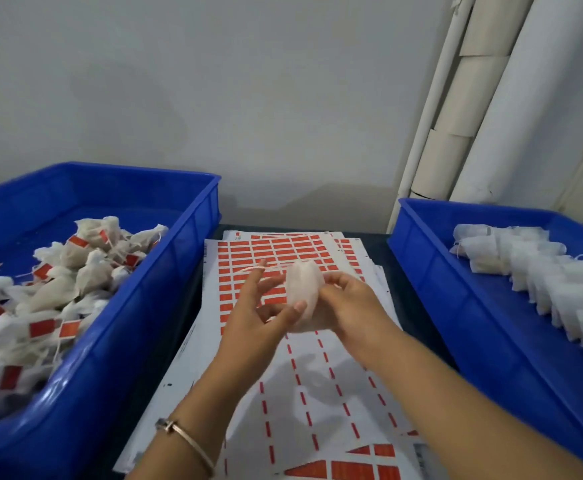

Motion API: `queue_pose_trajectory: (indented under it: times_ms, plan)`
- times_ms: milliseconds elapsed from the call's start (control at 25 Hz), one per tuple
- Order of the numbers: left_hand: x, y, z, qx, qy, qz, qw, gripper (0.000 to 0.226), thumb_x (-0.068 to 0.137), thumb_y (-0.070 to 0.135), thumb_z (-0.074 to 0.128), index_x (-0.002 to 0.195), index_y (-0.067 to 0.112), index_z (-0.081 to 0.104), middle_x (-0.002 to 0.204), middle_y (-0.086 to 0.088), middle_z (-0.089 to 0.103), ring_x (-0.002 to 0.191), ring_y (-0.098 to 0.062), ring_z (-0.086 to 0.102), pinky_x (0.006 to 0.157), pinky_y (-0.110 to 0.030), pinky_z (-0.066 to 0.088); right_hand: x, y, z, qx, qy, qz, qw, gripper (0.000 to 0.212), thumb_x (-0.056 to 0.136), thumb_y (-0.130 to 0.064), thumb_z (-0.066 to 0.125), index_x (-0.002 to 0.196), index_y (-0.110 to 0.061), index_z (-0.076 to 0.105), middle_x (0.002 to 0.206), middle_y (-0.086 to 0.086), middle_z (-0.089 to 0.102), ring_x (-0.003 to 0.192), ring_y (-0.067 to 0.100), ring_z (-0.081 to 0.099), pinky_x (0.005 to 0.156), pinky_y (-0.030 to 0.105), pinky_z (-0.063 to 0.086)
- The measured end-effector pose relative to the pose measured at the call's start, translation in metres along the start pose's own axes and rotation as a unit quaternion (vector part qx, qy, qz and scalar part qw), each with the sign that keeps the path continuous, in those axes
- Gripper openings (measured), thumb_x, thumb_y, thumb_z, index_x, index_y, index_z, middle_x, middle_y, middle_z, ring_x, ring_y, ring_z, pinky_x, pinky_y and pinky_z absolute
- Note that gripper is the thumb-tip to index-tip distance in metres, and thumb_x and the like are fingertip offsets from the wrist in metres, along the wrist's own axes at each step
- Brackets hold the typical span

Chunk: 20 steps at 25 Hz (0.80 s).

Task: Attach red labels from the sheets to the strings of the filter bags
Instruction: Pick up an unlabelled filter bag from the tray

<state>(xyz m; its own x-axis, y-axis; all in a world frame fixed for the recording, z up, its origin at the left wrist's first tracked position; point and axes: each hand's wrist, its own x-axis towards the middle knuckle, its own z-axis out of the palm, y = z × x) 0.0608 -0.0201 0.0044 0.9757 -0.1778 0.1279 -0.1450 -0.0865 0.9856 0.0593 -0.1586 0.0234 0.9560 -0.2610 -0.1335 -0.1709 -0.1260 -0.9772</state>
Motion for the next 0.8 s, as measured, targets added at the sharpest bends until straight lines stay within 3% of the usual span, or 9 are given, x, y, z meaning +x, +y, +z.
queue_pose_trajectory:
  times_ms: [80, 120, 240, 360, 480, 640, 720, 800]
  plan:
    - [-0.001, -0.011, -0.012, 0.043, 0.033, -0.014, 0.998, 0.051, 0.069, 0.047, 0.063, 0.116, 0.048, 0.044, 0.093, 0.027, 0.061, 0.077, 0.0, 0.063, 0.05, -0.005, 0.045, -0.001, 0.023, 0.011, 0.003, 0.007, 0.021, 1.0, 0.011, 0.091, -0.03, 0.061, 0.101, -0.032, 0.057, 0.103, -0.011, 0.06, 0.095, 0.015, 0.059, 0.09, 0.034, 0.053]
    - [-0.001, -0.015, -0.015, 0.054, 0.045, -0.019, 0.997, 0.042, 0.073, 0.042, 0.063, 0.112, 0.045, 0.049, 0.084, 0.024, 0.065, 0.074, 0.0, 0.064, 0.051, -0.005, 0.044, -0.003, 0.03, 0.012, -0.006, 0.019, 0.027, 0.999, 0.007, 0.091, -0.032, 0.062, 0.093, -0.033, 0.056, 0.096, -0.015, 0.058, 0.09, 0.013, 0.059, 0.081, 0.027, 0.053]
    - [-0.003, -0.021, -0.018, 0.038, 0.045, -0.017, 0.998, 0.023, 0.071, 0.04, 0.062, 0.092, 0.046, 0.057, 0.073, 0.031, 0.064, 0.073, 0.01, 0.061, 0.052, -0.004, 0.045, -0.004, 0.048, 0.014, -0.013, 0.033, 0.038, 0.999, 0.012, 0.089, -0.034, 0.064, 0.084, -0.034, 0.054, 0.085, -0.025, 0.053, 0.077, 0.007, 0.056, 0.056, 0.013, 0.043]
    - [-0.002, -0.023, -0.014, 0.017, 0.052, -0.023, 0.998, 0.011, 0.064, 0.043, 0.058, 0.073, 0.04, 0.064, 0.072, 0.034, 0.063, 0.074, 0.012, 0.059, 0.056, -0.009, 0.045, -0.006, 0.062, 0.017, -0.016, 0.025, 0.042, 0.999, 0.009, 0.089, -0.031, 0.065, 0.088, -0.036, 0.057, 0.088, -0.024, 0.056, 0.082, 0.009, 0.057, 0.055, 0.013, 0.044]
    - [-0.004, -0.026, -0.013, 0.012, 0.06, -0.025, 0.998, 0.009, 0.063, 0.042, 0.061, 0.069, 0.038, 0.066, 0.071, 0.03, 0.066, 0.074, 0.011, 0.06, 0.062, -0.014, 0.045, -0.013, 0.068, 0.014, 0.007, -0.027, -0.002, 1.0, 0.015, 0.09, -0.025, 0.064, 0.094, -0.039, 0.065, 0.093, -0.023, 0.064, 0.09, 0.009, 0.061, 0.058, 0.009, 0.046]
    - [-0.008, -0.03, -0.007, 0.03, 0.052, 0.007, 0.998, 0.013, 0.06, 0.042, 0.062, 0.069, 0.035, 0.068, 0.07, 0.022, 0.068, 0.073, 0.003, 0.064, 0.058, -0.01, 0.049, -0.026, 0.057, 0.011, 0.028, -0.101, -0.093, 0.99, 0.011, 0.078, -0.053, 0.064, 0.083, -0.046, 0.07, 0.092, -0.034, 0.066, 0.093, -0.015, 0.058, 0.061, 0.001, 0.044]
    - [-0.009, -0.031, -0.004, 0.034, 0.059, 0.021, 0.997, 0.013, 0.06, 0.041, 0.062, 0.07, 0.035, 0.067, 0.071, 0.023, 0.068, 0.075, 0.005, 0.063, 0.058, -0.005, 0.046, -0.028, 0.057, 0.011, 0.018, -0.083, -0.113, 0.99, 0.012, 0.066, -0.053, 0.063, 0.077, -0.049, 0.067, 0.088, -0.037, 0.066, 0.091, -0.017, 0.058, 0.063, 0.0, 0.043]
    - [-0.009, -0.033, -0.002, 0.056, 0.075, 0.032, 0.995, 0.012, 0.061, 0.043, 0.061, 0.069, 0.035, 0.064, 0.071, 0.024, 0.066, 0.076, 0.006, 0.061, 0.058, -0.002, 0.043, -0.028, 0.058, 0.009, -0.003, -0.078, -0.117, 0.99, 0.008, 0.068, -0.048, 0.063, 0.076, -0.052, 0.064, 0.085, -0.041, 0.064, 0.091, -0.018, 0.058, 0.066, 0.0, 0.044]
